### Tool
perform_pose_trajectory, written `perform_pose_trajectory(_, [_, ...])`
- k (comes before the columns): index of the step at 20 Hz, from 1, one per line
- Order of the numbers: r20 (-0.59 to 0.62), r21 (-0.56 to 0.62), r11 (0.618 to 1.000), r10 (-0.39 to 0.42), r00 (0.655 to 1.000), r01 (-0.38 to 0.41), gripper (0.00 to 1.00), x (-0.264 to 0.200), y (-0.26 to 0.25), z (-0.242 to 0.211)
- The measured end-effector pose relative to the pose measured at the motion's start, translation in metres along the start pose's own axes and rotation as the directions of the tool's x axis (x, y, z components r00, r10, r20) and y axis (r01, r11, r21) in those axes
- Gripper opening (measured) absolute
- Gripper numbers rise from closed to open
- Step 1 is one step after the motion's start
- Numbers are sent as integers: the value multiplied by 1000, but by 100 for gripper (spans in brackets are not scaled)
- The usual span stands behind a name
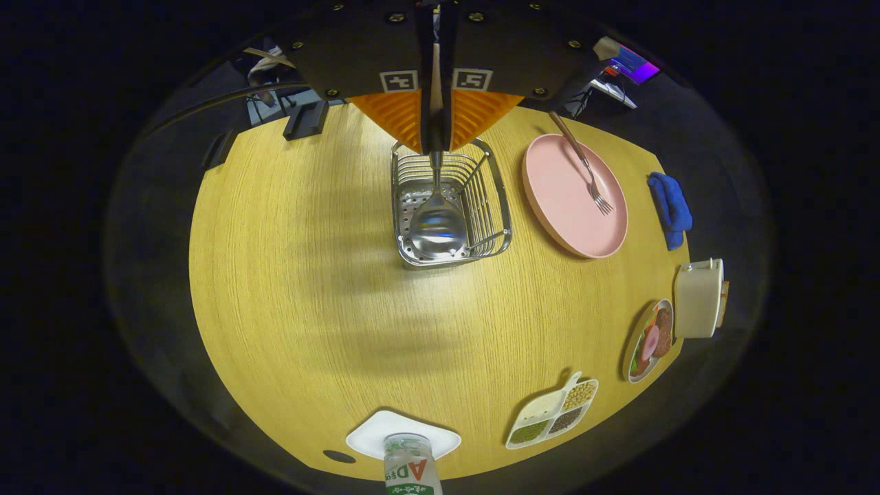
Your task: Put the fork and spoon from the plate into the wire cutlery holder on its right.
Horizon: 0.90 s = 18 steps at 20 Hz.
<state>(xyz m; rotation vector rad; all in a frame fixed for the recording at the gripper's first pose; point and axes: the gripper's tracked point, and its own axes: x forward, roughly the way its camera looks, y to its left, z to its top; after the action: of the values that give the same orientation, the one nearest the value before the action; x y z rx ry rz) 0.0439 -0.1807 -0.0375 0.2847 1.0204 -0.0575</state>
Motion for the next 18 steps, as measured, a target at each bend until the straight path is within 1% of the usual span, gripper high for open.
perform_pose_trajectory(3, [-71, 31, 1000, 10, 997, -8, 4, -2, -1, 1])
perform_pose_trajectory(6, [-108, 52, 998, 29, 994, -23, 4, -2, 0, 6])
perform_pose_trajectory(9, [-148, 65, 998, 6, 989, 4, 4, 6, -6, 9])
perform_pose_trajectory(11, [-154, 73, 997, 18, 988, -7, 4, 10, -5, 12])
perform_pose_trajectory(18, [-150, 33, 999, -20, 989, 25, 4, 18, -2, 15])
